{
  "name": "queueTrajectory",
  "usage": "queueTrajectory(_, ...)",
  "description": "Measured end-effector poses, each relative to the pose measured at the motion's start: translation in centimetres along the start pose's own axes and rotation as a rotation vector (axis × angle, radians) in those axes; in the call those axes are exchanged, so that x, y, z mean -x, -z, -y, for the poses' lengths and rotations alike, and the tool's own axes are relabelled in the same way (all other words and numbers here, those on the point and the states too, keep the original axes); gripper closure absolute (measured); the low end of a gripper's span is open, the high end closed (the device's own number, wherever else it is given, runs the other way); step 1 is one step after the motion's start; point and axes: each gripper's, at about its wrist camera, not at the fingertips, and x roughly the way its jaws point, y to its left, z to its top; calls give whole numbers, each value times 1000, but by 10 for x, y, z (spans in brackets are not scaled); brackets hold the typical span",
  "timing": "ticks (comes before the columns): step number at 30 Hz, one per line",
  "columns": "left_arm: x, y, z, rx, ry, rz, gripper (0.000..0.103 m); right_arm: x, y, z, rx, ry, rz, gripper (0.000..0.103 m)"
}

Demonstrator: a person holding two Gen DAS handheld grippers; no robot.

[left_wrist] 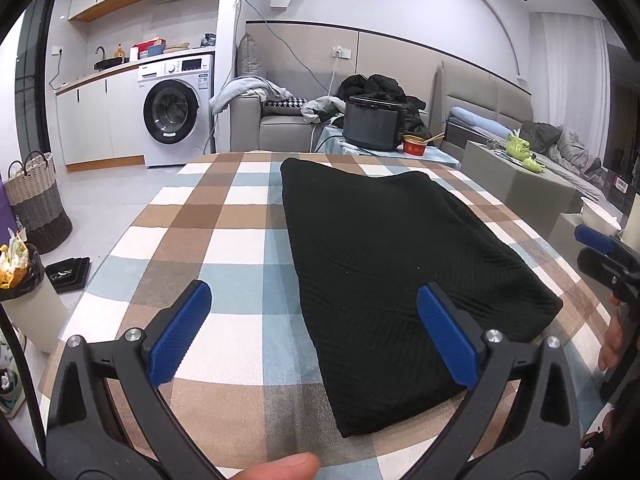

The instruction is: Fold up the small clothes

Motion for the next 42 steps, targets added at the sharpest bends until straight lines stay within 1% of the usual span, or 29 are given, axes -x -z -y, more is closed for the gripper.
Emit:
queueTrajectory(5,1,1,-1,2,2,18,1,1,6,-3,6,-21,17,0)
queueTrajectory(9,3,1,1,-6,-8,23,1,6,7,-3,8,-20,43,0)
queueTrajectory(12,3,1,2,-12,-1,21,1,9,7,-4,14,-3,61,0)
queueTrajectory(19,7,1,5,-24,3,39,1,8,7,-6,26,-19,58,0)
queueTrajectory(42,8,2,4,-23,2,38,1,7,9,-4,13,-18,54,0)
